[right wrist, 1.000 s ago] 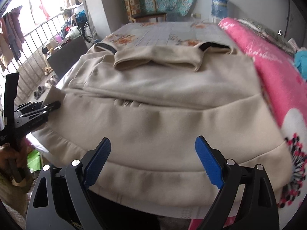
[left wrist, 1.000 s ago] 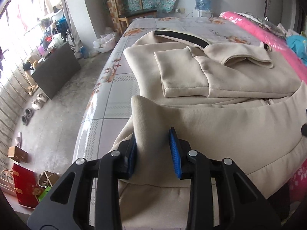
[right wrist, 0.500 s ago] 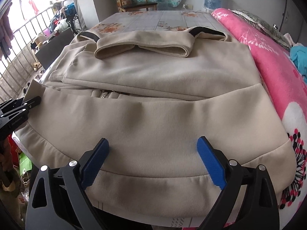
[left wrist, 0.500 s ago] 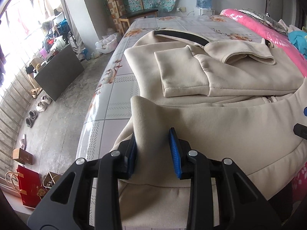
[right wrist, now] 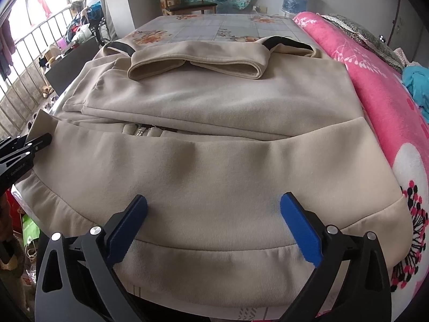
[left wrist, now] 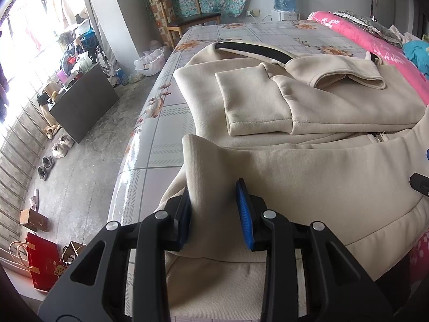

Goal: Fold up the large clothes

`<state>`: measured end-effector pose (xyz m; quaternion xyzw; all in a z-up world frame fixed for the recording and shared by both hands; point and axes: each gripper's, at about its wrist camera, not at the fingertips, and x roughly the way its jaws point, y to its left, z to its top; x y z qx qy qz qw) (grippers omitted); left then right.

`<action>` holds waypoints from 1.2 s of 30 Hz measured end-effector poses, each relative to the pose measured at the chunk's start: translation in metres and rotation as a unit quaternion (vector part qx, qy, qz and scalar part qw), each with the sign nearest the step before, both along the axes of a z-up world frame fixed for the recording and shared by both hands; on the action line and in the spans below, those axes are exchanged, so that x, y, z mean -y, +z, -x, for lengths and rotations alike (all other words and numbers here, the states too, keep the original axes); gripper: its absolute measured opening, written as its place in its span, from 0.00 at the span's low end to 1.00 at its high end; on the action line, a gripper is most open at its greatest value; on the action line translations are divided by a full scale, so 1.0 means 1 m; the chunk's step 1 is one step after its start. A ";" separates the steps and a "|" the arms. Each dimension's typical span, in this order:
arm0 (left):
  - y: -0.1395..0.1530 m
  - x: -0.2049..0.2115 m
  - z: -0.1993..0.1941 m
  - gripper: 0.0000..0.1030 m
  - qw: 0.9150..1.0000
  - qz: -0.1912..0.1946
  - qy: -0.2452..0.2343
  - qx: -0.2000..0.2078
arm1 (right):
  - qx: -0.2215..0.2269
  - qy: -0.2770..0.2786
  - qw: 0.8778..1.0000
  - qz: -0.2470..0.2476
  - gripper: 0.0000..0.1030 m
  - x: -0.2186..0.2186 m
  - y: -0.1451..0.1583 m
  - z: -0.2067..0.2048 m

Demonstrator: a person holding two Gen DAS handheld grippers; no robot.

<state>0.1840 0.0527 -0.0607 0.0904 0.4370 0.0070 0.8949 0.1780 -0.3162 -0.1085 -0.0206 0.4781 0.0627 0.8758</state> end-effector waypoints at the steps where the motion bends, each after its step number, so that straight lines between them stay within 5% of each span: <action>1: 0.000 0.000 0.001 0.29 1.000 -0.001 0.000 0.000 | 0.000 0.000 1.000 0.000 0.94 0.000 0.000 0.000; 28: 0.000 -0.001 0.001 0.31 1.000 -0.004 -0.001 0.008 | 0.021 -0.006 1.000 -0.020 0.94 0.008 0.000 0.009; 31: -0.001 -0.002 0.001 0.31 1.000 -0.004 -0.002 0.009 | 0.013 -0.017 0.998 -0.052 0.94 0.024 0.009 0.011; 36: -0.001 -0.002 0.000 0.31 1.000 -0.001 -0.006 0.010 | 0.069 -0.057 0.991 -0.097 0.94 0.079 0.041 0.024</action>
